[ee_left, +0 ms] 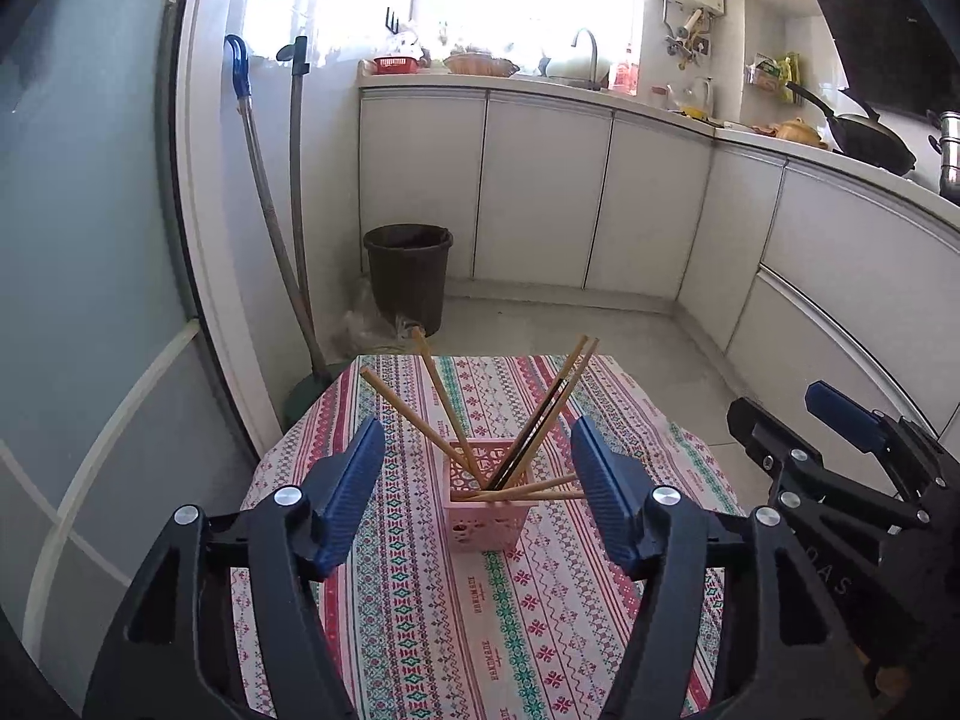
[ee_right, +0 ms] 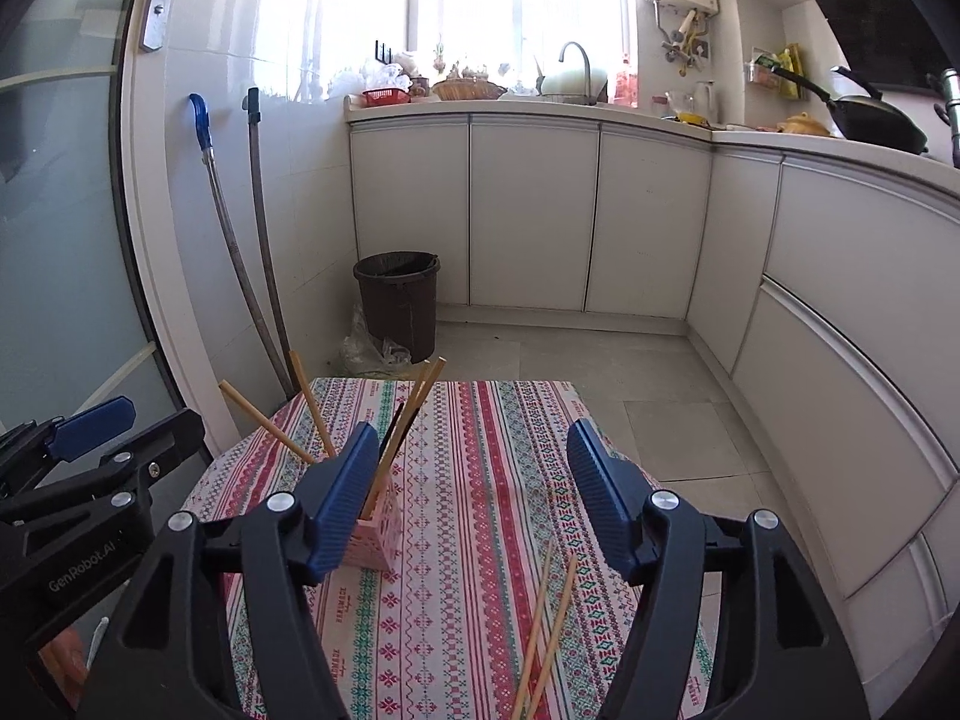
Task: Organize utensils
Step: 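Open both grippers above the pink basket and lift away, then move both open grippers toward the two wooden chopsticks on the cloth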
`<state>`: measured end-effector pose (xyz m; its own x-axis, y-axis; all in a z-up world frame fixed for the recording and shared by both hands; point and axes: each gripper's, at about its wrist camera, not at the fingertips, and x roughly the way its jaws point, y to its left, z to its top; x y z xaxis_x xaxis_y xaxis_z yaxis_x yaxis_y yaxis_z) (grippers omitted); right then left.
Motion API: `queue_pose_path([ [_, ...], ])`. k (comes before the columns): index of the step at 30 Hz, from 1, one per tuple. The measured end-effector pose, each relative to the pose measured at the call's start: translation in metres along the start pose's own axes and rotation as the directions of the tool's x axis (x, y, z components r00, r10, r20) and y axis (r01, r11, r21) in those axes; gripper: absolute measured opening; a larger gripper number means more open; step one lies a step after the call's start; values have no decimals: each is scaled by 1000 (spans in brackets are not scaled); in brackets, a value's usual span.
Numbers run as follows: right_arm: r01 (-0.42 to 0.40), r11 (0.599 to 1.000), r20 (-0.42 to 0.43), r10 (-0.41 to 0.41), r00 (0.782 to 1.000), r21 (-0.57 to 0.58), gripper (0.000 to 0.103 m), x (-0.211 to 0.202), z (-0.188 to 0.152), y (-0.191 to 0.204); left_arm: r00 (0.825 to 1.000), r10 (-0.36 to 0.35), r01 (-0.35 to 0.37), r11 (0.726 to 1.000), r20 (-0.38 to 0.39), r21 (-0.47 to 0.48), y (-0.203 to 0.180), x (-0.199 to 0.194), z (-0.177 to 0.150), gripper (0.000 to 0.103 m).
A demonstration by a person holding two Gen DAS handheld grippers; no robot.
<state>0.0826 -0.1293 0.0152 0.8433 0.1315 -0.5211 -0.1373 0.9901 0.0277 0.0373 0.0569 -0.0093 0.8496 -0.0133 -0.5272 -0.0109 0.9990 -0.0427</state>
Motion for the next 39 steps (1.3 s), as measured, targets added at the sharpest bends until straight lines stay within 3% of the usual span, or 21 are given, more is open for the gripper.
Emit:
queue_pose_path([
  [8,33,999,-17,-33,999,17,73,-5,-16,-9,1000,7,-6,999,-11,31,-10,-4,-14,63],
  [19,99,993,-24,-98,995,69,93,-11,-31,-22,1000,17,-16,999,-17,34,-16,-6,-24,77],
  [39,153,983,-56,-147,987,100,95,-16,-50,-39,998,27,-25,999,-51,46,-25,-1,-37,87],
])
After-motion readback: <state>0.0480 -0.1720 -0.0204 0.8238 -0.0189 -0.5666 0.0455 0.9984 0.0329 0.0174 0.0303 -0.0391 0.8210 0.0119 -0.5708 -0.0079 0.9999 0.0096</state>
